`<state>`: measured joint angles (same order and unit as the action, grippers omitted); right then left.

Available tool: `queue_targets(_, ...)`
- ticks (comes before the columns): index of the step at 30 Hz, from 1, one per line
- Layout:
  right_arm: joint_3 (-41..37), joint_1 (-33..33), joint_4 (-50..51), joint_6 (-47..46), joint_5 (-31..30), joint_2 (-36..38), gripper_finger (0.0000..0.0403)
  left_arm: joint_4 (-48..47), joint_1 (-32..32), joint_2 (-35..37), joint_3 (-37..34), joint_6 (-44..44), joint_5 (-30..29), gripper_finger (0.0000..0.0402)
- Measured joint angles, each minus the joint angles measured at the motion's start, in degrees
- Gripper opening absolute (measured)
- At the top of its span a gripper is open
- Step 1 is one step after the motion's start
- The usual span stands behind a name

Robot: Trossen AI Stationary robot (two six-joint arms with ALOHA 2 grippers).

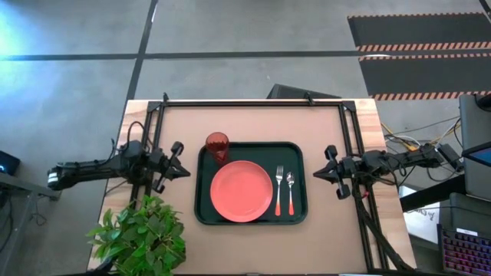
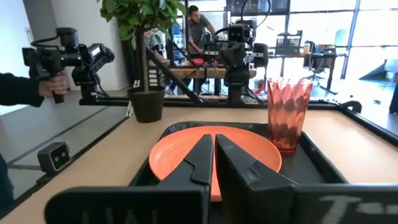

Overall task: Pick and place plate/cup/fork/spoon on tray
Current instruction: Return to Home Position

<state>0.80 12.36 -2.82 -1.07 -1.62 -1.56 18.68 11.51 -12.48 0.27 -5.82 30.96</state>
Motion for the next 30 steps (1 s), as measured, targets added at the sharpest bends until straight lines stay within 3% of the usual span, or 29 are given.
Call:
queue_targets(5,0.39,0.00,-0.07,2.46,0.12,0.00,0.0009,-1.37,0.00,0.03,-0.02,1.06,0.00,0.0000)
queue_targets(11,0.44,0.00,0.50,2.62,0.12,0.00,0.0009,-14.06,0.02,0.24,-0.02,-5.82,0.00,0.0000)
queue_targets(15,0.44,0.00,1.98,1.76,0.12,0.00,0.0009,-14.30,0.07,0.65,-0.02,-5.42,-0.43,0.0000)
queue_targets(21,0.70,-0.01,3.82,0.14,0.12,-0.07,0.0009,-15.27,0.11,-1.23,-0.02,-5.50,-13.07,0.0000)
queue_targets(30,0.70,-0.02,4.06,2.12,-0.36,-1.30,0.0009,-15.17,0.11,-2.00,-0.02,-1.87,-13.60,0.0000)
